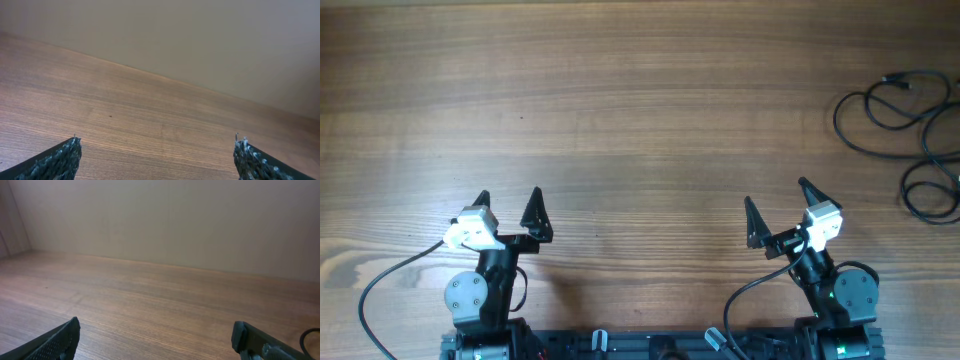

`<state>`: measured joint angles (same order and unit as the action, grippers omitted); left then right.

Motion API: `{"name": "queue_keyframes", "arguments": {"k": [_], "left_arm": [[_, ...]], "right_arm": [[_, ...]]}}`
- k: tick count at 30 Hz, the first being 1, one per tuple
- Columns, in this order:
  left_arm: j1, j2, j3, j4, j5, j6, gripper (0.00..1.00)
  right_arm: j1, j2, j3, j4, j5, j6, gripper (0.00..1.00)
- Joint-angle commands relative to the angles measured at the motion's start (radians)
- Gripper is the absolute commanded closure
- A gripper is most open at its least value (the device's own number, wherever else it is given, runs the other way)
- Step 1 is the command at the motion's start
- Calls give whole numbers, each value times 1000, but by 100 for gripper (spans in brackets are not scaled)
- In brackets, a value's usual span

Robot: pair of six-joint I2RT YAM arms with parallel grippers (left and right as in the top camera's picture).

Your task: Untangle cables

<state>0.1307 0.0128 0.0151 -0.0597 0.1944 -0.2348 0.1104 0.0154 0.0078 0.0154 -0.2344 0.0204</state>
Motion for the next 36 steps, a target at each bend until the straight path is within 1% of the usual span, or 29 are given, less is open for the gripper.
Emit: {"name": "queue_keyframes", "arguments": {"k": [1, 18, 19, 20, 36], "left_arm": [[-6, -10, -10, 0, -13, -8, 0], [-6, -8, -10, 0, -13, -8, 0], [-6, -8, -10, 0, -13, -8, 2], [-6, -8, -10, 0, -13, -8, 0], [-6, -8, -10, 0, -13, -8, 0]], "right_arm": [[0, -8, -3, 2, 9, -13, 0], [0, -8, -3, 2, 9, -13, 0], [0, -8, -3, 2, 9, -14, 0], [0, -8, -3, 2, 9, -13, 0], [0, -8, -3, 2, 9, -13, 0]]}}
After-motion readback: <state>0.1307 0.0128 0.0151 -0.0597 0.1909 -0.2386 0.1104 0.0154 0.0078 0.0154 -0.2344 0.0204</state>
